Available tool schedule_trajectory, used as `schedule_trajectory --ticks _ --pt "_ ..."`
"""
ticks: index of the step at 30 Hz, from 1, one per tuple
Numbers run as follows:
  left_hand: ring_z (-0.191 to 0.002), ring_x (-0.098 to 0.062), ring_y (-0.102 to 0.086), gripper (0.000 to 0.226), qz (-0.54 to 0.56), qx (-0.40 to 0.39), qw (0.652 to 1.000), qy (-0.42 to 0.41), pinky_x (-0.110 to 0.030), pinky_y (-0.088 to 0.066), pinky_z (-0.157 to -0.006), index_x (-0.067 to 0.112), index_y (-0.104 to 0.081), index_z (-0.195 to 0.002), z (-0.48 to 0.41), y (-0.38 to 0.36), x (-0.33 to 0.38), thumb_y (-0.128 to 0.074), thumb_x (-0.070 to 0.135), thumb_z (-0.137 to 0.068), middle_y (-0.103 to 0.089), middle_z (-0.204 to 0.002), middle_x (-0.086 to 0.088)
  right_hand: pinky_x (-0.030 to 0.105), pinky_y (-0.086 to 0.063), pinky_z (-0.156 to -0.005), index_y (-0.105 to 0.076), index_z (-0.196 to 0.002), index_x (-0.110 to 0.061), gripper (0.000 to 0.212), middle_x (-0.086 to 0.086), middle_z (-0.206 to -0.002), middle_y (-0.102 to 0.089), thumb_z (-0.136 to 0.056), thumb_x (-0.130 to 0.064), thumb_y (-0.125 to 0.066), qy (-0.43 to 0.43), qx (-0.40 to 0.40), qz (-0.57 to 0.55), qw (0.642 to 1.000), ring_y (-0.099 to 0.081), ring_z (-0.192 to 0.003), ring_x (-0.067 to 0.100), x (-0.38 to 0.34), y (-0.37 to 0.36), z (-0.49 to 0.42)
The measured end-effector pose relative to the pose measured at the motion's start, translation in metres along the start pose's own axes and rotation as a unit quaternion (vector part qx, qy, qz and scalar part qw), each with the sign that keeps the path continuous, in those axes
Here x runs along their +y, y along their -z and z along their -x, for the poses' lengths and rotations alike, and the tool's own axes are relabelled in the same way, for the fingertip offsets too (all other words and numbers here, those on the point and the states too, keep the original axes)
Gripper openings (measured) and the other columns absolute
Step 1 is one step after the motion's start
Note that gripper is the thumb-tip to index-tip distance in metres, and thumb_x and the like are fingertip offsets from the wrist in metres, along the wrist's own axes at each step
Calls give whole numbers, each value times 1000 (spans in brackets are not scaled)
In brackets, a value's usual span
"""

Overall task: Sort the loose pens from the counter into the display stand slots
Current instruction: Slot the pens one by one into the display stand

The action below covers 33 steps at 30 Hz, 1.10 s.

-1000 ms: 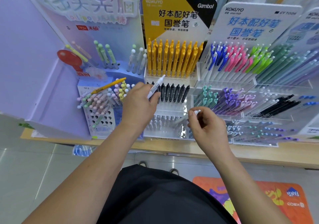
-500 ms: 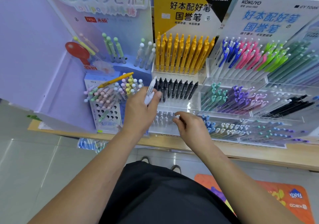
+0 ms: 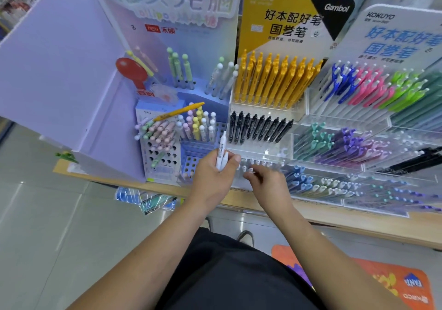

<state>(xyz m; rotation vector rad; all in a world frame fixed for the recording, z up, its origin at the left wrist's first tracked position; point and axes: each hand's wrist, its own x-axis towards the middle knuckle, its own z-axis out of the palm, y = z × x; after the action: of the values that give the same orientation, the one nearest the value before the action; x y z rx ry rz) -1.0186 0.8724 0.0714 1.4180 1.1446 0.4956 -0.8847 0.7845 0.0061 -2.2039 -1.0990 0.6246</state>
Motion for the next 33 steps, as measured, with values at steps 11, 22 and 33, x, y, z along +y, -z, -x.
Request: schedule_trajectory --ticks 11,22,33 --pt "-65 -12 -50 30 183 -149 965 118 -31 -46 -57 9 -58 -106 14 -8 15 -46 36 -111 -50 -77 1 41 -64 -76 -71 -116 -10 26 9 -96 -78 -92 -18 -76 -162 -63 -348 921 -77 -84 23 -38 52 44" --pt "-78 -22 -64 31 260 -159 938 168 -43 -55 -71 13 -65 -112 28 -34 14 -46 39 -111 -62 -88 -2 27 -54 -64 -66 -124 -28 45 2 -90 -80 -87 -6 -80 -177 -108 -364 908 -70 -72 13 -42 67 70" --pt "-80 -7 -56 23 -51 -96 993 50 -27 -44 -74 33 -64 -100 9 -22 -5 -51 52 -106 -60 -88 11 24 -48 -54 -71 -90 -21 14 7 -78 -71 -90 -8 -75 -161 -63 -250 953 -57 -56 14 -4 79 79"
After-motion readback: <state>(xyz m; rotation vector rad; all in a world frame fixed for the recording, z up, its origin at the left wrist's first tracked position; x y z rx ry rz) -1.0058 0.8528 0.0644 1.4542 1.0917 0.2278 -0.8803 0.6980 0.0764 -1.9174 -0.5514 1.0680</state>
